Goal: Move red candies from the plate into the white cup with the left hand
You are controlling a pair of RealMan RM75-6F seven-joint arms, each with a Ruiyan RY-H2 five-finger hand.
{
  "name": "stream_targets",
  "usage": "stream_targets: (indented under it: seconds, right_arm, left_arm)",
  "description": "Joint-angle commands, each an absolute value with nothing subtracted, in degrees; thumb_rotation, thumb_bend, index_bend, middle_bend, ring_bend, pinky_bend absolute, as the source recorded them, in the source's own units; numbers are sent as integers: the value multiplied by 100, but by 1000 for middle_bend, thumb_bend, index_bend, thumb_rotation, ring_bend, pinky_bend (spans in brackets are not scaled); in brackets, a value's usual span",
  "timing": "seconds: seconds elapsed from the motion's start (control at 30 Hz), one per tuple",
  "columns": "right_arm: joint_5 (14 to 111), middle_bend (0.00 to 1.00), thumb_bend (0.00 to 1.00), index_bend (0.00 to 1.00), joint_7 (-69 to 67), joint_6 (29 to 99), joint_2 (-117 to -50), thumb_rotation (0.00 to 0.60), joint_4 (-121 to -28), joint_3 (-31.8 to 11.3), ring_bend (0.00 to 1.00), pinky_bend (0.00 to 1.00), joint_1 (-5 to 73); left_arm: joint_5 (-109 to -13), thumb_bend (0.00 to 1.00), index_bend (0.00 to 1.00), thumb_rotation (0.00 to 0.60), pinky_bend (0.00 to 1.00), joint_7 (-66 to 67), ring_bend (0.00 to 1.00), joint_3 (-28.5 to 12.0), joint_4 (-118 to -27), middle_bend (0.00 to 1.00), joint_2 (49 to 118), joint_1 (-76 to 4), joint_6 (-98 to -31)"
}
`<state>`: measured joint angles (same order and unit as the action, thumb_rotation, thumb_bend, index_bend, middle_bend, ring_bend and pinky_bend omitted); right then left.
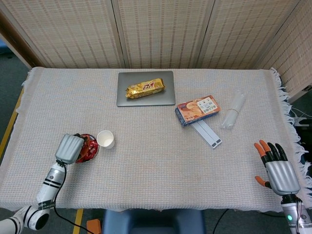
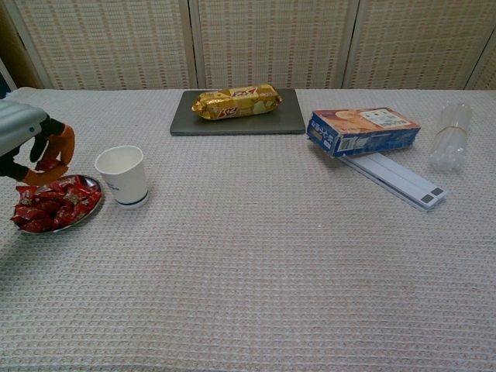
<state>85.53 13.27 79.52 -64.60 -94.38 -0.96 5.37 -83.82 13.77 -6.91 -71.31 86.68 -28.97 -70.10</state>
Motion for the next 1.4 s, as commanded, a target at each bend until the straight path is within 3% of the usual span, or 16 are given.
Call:
stream_targets:
  seconds: [0.03, 0.4, 0.47, 0.67, 1.03, 1.2, 1.27, 1.4]
  right_arm:
    - [8503, 0, 64, 0, 1340, 7903, -6466, 600, -9433, -111, 0, 0, 563]
    - [8389, 0, 65, 0, 1319, 7903, -6437, 600, -9437, -147, 0, 0, 563]
    - [8384, 0, 65, 0, 1305, 7922, -6427, 600, -9437, -149, 0, 0, 554]
    - [8385, 0, 64, 0, 1279, 7930, -6415, 600, -9439, -142, 0, 0, 549]
    - [8397, 0, 64, 0, 1284, 7943, -6414, 600, -9450, -129, 0, 0, 546]
    - [8420, 0, 64, 0, 1277, 7948, -6409, 600, -9458, -112, 0, 0, 543]
    - [8444, 0, 64, 0, 1256, 7960, -6395, 600, -9466, -102, 0, 0, 537]
    - [8487, 0, 65, 0, 1227, 7976, -6382, 600, -9467, -80, 0, 0, 529]
  left_arm:
    - [-8317, 493, 683, 600, 1000, 1404, 605, -1116, -7446, 684, 8702, -3339, -6830]
    - [-8132, 492, 656, 600, 961, 1420, 580, -1274, -6852, 663, 9260, -3924, -6372]
    - [-8092, 487, 635, 600, 923, 1422, 555, -1201, -6772, 645, 9275, -3930, -6280]
    - [-8017, 443, 486, 600, 659, 1618, 436, -1000, -6748, 517, 9185, -3950, -6027]
    - [-8015, 401, 377, 600, 523, 1561, 316, -895, -7096, 412, 8917, -3892, -6102]
    - [-8179, 375, 250, 600, 544, 1437, 238, -760, -7455, 285, 8648, -3632, -6527]
    - [-8219, 368, 180, 600, 601, 1368, 186, -660, -7638, 218, 8489, -3405, -6800]
    - [-8098, 361, 77, 600, 806, 1189, 127, -454, -7894, 131, 8182, -2985, -7039]
